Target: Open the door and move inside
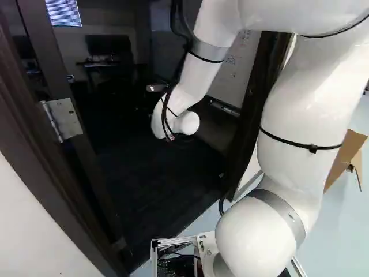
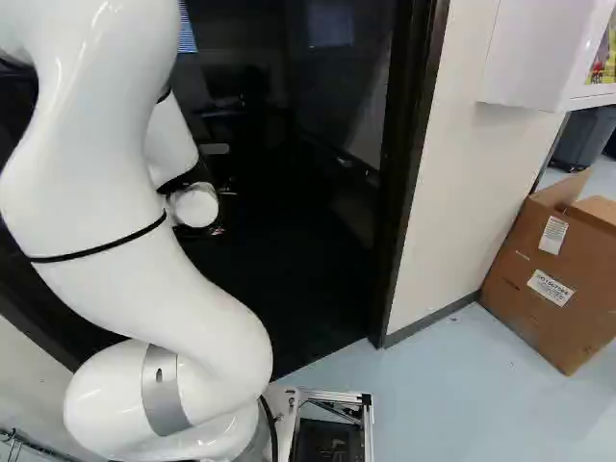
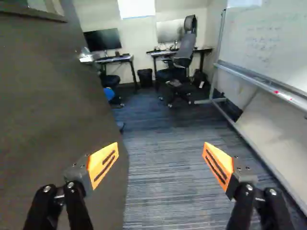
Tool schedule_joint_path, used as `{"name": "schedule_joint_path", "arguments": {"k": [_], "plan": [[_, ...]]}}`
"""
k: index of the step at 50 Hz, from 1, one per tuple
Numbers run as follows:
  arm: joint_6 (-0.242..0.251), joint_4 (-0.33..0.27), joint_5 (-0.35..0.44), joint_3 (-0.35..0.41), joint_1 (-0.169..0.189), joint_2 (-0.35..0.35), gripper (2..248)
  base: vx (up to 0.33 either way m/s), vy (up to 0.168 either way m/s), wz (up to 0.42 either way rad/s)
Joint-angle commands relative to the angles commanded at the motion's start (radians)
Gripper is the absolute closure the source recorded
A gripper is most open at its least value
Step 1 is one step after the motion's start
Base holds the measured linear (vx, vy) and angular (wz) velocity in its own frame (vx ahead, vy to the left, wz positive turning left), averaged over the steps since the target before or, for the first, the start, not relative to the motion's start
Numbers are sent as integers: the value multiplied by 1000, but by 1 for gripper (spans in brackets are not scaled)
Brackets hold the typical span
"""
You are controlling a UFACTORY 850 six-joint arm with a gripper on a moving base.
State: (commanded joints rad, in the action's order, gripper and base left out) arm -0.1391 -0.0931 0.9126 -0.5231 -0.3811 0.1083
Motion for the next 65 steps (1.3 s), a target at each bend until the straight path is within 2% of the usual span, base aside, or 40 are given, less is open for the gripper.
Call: {"name": "schedule_joint_path", "arguments": {"k": [13, 34, 50, 65], "plan": [[37, 25, -11, 117, 102, -104, 3, 0, 0, 0], [86, 58, -25, 271, 237, -241, 3, 0, 0, 0], [113, 75, -32, 353, 308, -314, 3, 0, 0, 0], [129, 86, -37, 405, 354, -360, 3, 0, 0, 0]]}}
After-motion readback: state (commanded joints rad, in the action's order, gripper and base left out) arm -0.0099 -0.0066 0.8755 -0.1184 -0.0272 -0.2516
